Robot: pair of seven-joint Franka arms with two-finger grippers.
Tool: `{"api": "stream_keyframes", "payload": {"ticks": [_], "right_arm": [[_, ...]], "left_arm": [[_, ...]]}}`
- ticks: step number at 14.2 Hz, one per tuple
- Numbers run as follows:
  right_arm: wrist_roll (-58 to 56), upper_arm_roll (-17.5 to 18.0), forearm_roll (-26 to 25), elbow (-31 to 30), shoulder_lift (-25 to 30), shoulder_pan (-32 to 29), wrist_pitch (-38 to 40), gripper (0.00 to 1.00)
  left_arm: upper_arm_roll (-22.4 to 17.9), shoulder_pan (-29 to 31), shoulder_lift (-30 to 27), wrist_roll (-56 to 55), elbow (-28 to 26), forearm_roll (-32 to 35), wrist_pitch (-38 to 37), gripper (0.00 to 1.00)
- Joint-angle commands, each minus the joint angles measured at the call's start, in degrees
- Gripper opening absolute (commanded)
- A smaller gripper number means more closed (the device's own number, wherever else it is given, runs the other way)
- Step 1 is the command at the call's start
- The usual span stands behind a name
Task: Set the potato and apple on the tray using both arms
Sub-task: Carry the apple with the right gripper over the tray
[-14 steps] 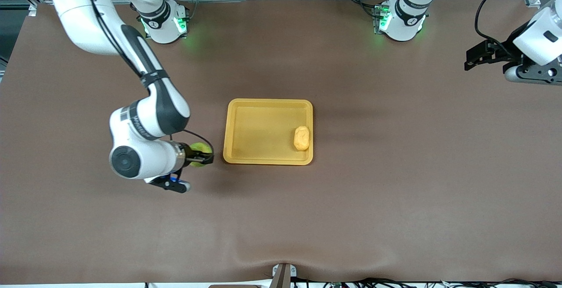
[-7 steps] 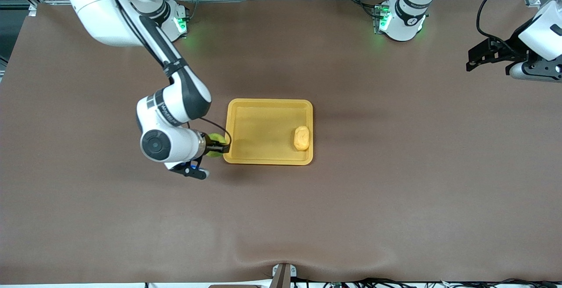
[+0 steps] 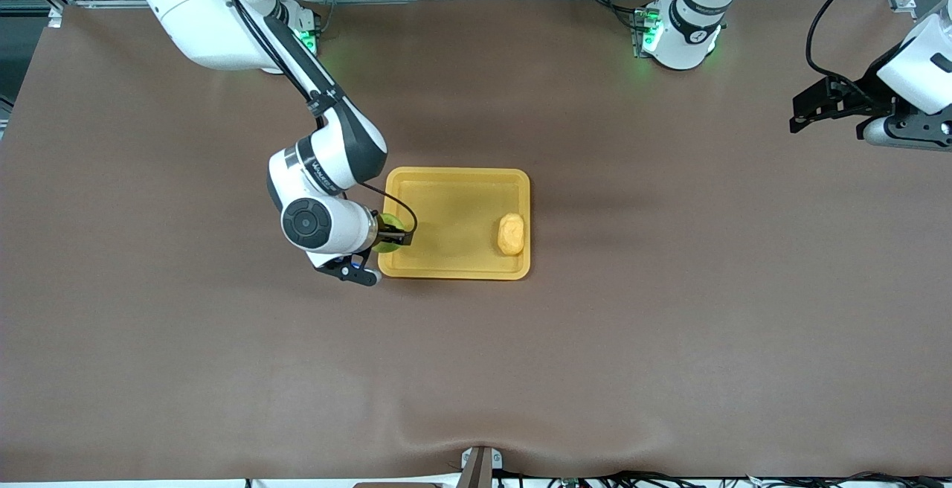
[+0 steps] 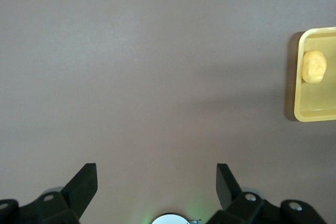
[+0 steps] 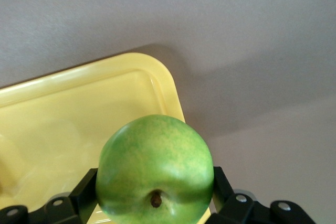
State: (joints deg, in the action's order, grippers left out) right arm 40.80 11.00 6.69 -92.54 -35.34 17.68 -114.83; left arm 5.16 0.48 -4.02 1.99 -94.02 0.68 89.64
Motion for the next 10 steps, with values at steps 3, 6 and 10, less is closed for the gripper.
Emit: {"api": "stream_keyframes", "payload": {"ticks": [3, 6, 10], "right_arm": [[4.0, -0.3, 1.4, -2.9, 1.8, 2.2, -2.8, 0.0], [4.0, -0.3, 1.4, -5.3, 1.7, 2.6, -5.8, 0.0], [6.7, -0.3, 1.3, -5.7, 1.1, 4.3, -6.3, 0.0]], "left_arm": [[1.8, 0.0, -0.3, 0.5, 0.7, 1.5, 1.1, 1.0], [1.8, 0.2, -0.4, 0.4, 0.7, 1.5, 1.6, 1.0], [1.8, 0.3, -0.4, 0.4, 0.7, 1.4, 1.5, 1.0]]}}
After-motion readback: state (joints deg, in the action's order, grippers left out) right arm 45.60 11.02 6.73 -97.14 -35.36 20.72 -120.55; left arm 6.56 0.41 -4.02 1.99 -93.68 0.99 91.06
